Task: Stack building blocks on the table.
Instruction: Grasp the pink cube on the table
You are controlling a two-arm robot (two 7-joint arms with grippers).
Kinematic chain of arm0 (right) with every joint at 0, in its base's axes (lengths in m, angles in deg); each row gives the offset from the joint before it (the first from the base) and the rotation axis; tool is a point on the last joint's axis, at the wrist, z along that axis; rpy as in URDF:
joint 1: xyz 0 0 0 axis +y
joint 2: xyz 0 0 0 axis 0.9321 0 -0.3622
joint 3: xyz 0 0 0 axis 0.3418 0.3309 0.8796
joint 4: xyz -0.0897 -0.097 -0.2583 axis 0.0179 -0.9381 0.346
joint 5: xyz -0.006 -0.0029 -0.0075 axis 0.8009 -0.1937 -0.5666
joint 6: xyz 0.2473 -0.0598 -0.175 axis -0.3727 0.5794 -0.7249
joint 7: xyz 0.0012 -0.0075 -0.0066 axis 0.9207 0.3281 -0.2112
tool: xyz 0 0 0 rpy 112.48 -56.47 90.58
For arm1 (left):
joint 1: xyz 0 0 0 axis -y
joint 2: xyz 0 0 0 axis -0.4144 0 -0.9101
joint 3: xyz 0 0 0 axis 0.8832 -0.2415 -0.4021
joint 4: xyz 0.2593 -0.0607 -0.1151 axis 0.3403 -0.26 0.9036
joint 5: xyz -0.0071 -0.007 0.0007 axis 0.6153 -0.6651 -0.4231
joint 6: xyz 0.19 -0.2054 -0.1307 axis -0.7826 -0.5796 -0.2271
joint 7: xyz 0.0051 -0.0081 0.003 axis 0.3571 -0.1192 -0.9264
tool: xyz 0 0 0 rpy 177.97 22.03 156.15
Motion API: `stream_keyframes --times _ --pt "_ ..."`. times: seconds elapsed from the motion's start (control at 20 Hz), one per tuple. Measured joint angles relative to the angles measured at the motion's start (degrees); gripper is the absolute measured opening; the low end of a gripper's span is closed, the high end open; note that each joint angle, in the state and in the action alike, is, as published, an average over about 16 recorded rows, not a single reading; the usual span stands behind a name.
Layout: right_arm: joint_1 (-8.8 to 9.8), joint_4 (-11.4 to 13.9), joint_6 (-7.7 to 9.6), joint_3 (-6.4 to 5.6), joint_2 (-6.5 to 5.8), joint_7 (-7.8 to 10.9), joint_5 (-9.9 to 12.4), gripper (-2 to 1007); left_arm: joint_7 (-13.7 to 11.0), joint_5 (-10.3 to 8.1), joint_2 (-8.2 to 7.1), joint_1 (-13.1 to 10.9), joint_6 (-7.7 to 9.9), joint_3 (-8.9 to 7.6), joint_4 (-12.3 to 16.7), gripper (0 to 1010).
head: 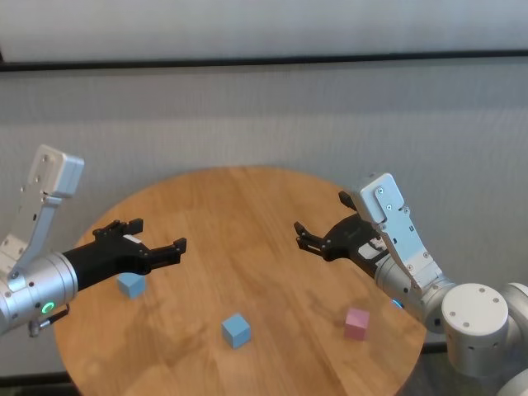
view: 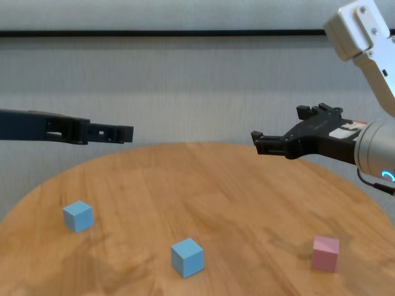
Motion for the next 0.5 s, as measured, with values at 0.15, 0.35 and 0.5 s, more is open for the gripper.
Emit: stream_keyframes --times 0.15,0.35,0.5 --pt "0.43 1.5 2.73 -0.37 -0.75 1.73 0.9 1005 -0.2 0.14 -0.16 0.1 -0.18 0.45 -0.1 1003" --pt "1.27 4.2 7.38 -0.99 -2.28 4.43 2.0 1004 -0.3 0.33 -0.23 0.2 -0.25 0.79 -0.2 1003" --pt "2.07 6.6 11.41 -1.51 -3.81 6.86 2.9 1004 -0.3 0.32 -0.16 0.2 -0.26 0.71 -0.3 1003"
